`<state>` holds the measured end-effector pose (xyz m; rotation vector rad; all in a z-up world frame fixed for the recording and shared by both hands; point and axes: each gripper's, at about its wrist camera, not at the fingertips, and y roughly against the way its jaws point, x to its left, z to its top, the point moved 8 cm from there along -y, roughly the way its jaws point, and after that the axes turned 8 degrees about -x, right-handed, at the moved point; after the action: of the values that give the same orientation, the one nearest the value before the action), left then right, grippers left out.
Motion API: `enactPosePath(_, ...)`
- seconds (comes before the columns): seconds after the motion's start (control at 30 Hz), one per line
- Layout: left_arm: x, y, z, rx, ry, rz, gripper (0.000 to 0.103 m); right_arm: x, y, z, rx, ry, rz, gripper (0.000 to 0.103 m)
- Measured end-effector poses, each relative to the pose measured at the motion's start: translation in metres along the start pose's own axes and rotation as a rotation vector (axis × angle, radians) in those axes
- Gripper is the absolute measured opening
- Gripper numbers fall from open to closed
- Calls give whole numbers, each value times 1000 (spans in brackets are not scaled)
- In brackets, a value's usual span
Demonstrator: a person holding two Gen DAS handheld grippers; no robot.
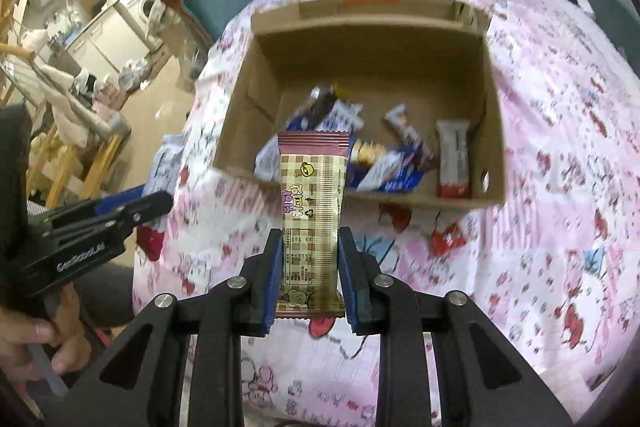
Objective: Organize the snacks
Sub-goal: 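Lower both bars into the box and open both grippers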
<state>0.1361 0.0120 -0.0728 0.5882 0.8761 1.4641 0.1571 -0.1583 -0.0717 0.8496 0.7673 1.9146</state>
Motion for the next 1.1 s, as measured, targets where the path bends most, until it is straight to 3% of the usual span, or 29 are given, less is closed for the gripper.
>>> enactPosePath(0.27, -16, 0, 53, -58, -55, -5, 27, -12, 1, 51, -65, 11, -31, 28)
enactPosePath(0.53, -39, -18, 91, -85, -102, -28, 27, -21, -14, 77, -79, 8, -39, 28)
enactPosePath(0.7, -49, -44, 96, -64, -112, -34, 27, -39, -32, 79, -87, -53, -26, 28)
enactPosePath(0.9, -50, -75, 88, -55, -113, -46, 27, -60, -52, 72, -83, -172, 61, 28)
enactPosePath(1.03, -43, -97, 79, -2, -42, -91, 27, -76, -65, 63, -49, -224, 38, 28)
enactPosePath(1.1, -38, -109, 72, 28, -29, -67, 27, -83, -73, 58, -22, -261, 35, 28)
